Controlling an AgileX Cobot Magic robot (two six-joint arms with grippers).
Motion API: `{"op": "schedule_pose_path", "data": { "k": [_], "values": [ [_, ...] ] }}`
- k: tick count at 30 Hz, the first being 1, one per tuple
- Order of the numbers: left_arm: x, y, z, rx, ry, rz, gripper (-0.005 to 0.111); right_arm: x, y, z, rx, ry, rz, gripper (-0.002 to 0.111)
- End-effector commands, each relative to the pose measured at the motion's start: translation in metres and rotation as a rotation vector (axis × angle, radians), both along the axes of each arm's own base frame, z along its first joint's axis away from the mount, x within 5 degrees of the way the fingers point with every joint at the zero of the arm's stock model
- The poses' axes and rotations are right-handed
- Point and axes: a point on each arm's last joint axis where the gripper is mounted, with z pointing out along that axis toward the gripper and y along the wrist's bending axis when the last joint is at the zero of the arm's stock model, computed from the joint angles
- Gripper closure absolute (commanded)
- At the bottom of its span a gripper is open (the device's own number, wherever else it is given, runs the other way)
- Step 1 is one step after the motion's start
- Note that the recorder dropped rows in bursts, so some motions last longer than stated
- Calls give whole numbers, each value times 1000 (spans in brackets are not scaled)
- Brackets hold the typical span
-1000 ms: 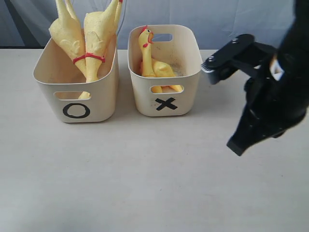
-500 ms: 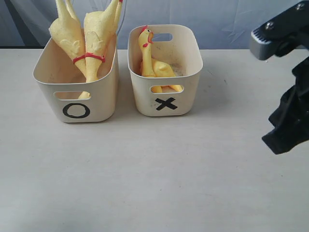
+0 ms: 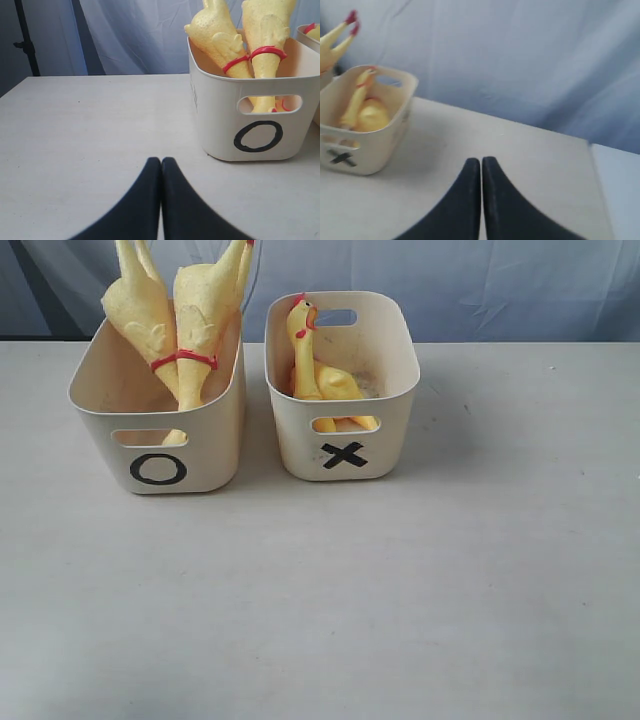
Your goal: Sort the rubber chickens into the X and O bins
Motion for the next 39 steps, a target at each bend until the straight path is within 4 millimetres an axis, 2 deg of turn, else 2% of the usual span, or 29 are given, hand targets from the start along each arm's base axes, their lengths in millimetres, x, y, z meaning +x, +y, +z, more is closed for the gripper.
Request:
{"op": "schedule_pose_path", "data": {
  "k": [1,4,8,12,16,24,30,39],
  "values": [
    [0,0,2,-9,-14,-5,107,-48,-16,0,-106,-139,-189,106],
    [0,0,2,-9,-14,-5,107,-77,-13,-5,-56,-194,-264,106],
    [0,0,2,-9,-14,-5,107,-104,-4,-9,-8,-304,-305,106],
    [0,0,2,-9,-14,-5,107,-109,8,-13,82,-426,-215,106],
    [0,0,2,-9,-14,-5,107,-95,15,-34,161,-397,-141,106],
    [0,0,2,-9,-14,-5,107,-51,14,-92,167,-207,-151,106],
    [0,0,2,-9,-14,-5,107,-21,12,-122,192,-266,-155,106],
    [0,0,2,-9,-14,-5,107,7,10,-188,207,-155,-174,106]
  ]
}}
